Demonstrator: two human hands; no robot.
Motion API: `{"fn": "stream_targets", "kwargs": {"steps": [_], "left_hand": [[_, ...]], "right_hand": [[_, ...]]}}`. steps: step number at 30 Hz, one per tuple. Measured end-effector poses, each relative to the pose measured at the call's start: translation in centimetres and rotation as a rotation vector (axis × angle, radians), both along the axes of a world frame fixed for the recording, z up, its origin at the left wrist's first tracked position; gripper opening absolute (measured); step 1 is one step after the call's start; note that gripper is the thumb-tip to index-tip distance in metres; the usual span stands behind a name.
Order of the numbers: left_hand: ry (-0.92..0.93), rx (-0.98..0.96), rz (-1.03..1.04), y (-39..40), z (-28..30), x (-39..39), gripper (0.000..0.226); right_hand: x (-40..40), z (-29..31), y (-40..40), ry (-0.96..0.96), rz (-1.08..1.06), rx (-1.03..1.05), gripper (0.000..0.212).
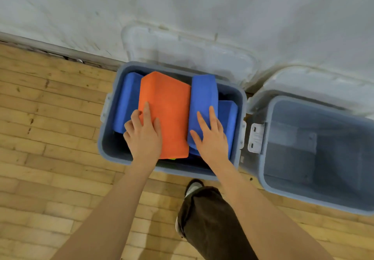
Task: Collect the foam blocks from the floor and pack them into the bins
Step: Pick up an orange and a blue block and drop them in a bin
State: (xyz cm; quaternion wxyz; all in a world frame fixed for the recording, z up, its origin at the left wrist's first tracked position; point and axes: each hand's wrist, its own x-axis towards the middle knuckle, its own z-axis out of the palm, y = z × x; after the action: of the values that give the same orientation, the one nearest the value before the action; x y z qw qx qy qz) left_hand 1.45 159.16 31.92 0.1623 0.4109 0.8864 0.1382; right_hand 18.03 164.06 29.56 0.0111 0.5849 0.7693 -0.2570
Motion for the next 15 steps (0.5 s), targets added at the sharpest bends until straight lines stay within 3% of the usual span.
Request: {"fn": "stream_targets", "kwargs": {"steps": [9, 15], "left_hand": [[-0.027, -0.322, -0.127, -1.6, 4.0, -0.3, 0.058], [-0.028, -0.226, -0.255, -2.4, 12.8, -1.0, 0.045]], "right_hand": [[0.8, 5.2, 0.2, 0.039, 0.076, -0.269, 0.053], [1.3, 13.3, -2.4, 0.139, -0.049, -0.300, 0.046]]}}
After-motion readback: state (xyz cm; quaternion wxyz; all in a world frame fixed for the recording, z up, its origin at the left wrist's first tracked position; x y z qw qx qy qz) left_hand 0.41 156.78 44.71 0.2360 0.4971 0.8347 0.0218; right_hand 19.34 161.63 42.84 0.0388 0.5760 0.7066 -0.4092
